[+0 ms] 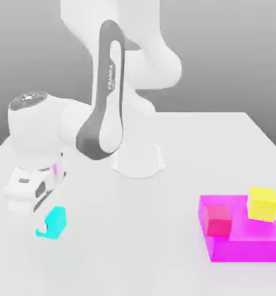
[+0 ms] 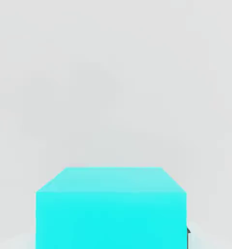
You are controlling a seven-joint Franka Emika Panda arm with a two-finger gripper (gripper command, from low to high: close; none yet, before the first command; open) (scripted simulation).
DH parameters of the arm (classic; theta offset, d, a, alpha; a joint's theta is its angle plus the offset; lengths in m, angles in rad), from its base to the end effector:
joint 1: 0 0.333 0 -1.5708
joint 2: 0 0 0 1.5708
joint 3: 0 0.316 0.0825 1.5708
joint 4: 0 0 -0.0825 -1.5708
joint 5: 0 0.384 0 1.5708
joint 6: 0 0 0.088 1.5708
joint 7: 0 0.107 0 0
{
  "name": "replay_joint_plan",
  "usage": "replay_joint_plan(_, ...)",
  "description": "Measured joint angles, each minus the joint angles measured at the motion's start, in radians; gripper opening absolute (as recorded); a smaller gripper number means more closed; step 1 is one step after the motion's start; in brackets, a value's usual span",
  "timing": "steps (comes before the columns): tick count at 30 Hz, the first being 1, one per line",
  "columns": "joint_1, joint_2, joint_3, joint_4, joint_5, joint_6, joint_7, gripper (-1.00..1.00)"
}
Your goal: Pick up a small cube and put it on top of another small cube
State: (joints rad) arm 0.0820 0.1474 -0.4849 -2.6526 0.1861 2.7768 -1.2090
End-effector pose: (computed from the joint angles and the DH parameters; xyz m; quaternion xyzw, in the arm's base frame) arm 0.3817 -0.1796 0.1979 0.9498 0.3129 -0.0010 0.0007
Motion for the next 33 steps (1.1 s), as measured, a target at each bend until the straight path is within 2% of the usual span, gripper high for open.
replay_joint_plan(20,0.443,0.206,0.471,0.516,-0.191,-0.289,-0.209,-1.0)
replay_joint_plan(23,0.495,0.315,0.517,0.586,-0.217,-0.25,-0.231,-1.0)
replay_joint_plan(24,0.5,0.351,0.521,0.595,-0.221,-0.223,-0.232,1.0)
replay_joint_plan(30,0.503,0.368,0.523,0.599,-0.223,-0.209,-0.233,1.0)
replay_joint_plan(33,0.505,0.307,0.526,0.598,-0.217,-0.268,-0.239,1.0)
